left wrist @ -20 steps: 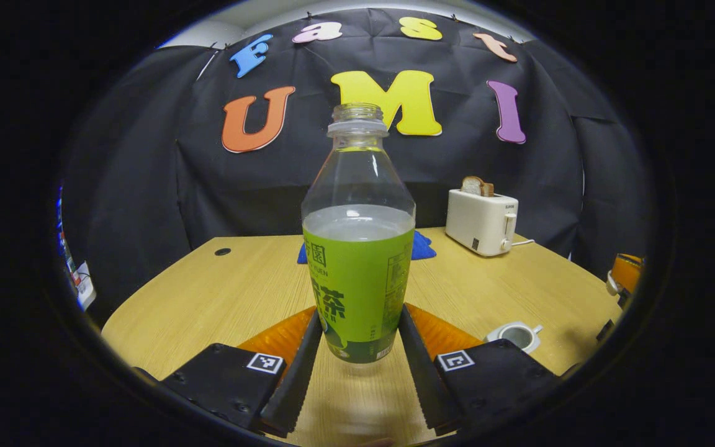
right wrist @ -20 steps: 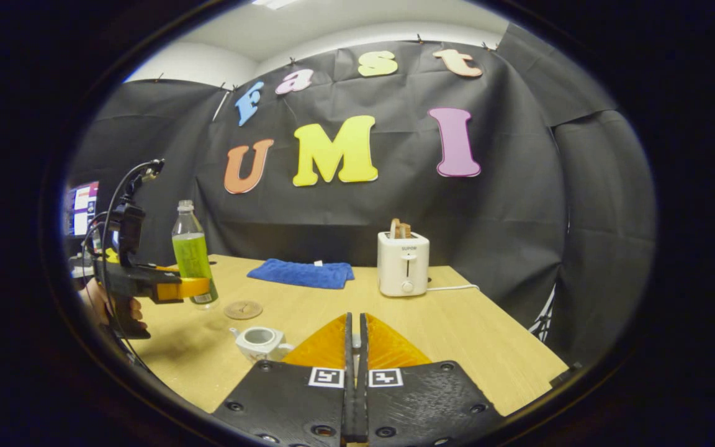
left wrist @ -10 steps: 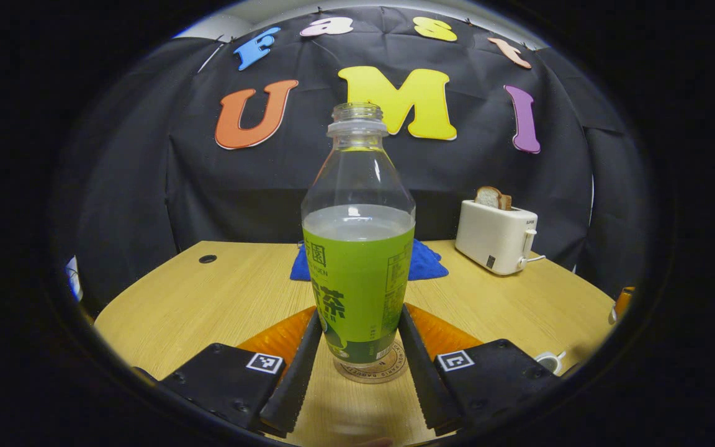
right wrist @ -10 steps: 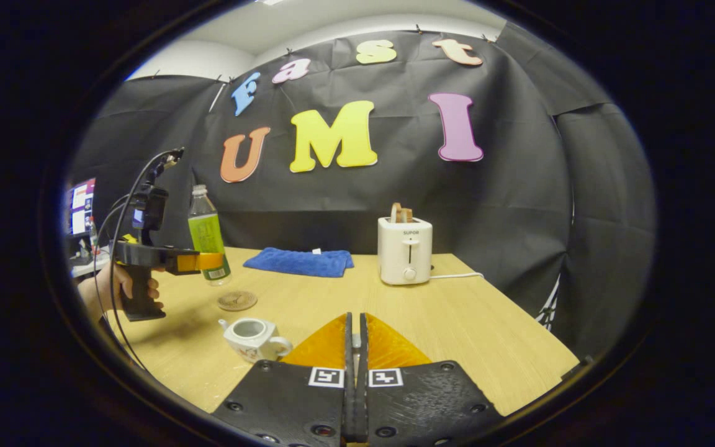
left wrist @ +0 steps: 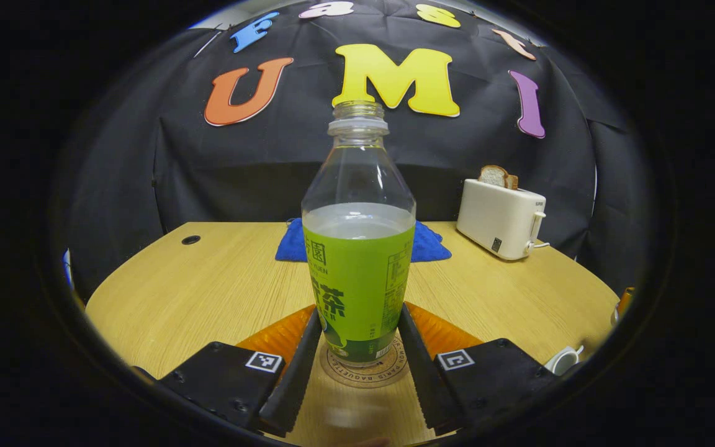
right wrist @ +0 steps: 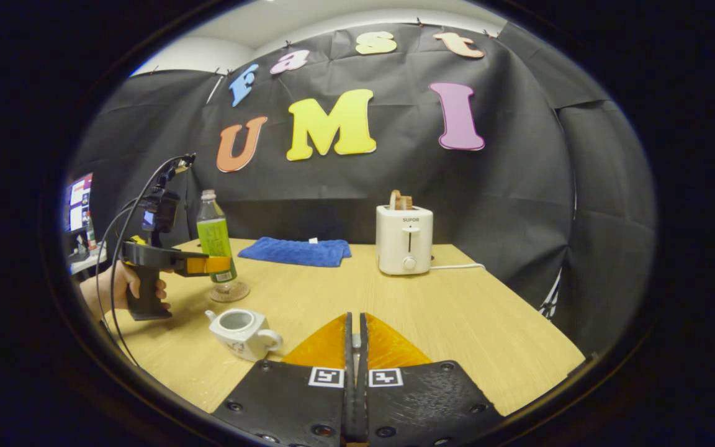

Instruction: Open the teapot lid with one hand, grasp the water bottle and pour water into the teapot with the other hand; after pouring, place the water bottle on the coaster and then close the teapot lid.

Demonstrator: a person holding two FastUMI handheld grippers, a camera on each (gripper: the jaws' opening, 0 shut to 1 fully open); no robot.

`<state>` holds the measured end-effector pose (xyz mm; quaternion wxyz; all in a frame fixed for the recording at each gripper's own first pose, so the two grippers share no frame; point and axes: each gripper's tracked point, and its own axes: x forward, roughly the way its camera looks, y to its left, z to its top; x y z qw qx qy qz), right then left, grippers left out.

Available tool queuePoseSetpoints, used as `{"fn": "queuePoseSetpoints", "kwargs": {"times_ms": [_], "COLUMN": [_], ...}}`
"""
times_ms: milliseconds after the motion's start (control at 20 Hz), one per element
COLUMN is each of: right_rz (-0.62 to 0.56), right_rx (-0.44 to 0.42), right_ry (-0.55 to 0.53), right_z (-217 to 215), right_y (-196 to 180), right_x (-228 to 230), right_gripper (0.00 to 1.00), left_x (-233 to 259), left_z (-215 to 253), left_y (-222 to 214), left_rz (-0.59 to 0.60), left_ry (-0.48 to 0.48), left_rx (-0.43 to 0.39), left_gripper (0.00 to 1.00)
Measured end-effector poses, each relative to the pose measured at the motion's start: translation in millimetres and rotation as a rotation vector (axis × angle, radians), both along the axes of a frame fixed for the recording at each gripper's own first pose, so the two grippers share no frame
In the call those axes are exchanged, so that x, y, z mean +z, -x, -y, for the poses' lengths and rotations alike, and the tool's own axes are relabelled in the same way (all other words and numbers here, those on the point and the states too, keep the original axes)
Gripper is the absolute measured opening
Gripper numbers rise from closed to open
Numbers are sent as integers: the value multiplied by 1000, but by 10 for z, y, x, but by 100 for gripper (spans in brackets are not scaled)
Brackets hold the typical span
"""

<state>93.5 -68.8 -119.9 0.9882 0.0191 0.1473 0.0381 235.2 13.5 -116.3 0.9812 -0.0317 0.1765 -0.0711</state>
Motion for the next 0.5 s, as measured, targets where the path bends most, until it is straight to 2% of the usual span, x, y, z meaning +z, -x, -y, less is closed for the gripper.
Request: {"fn": "queuePoseSetpoints", "kwargs": {"times_ms": [500], "right_rz": [-6], "right_rx": [-8], "right_ry": [-4], "right_z": [33], "right_y": [2], "right_x": [-32], "right_gripper": [0], "left_x": [-60], "left_z": [25], "left_y": [24], "left_rz": [-15], "left_ry": [-33], "left_rx": [-6], "left_gripper": [77]}}
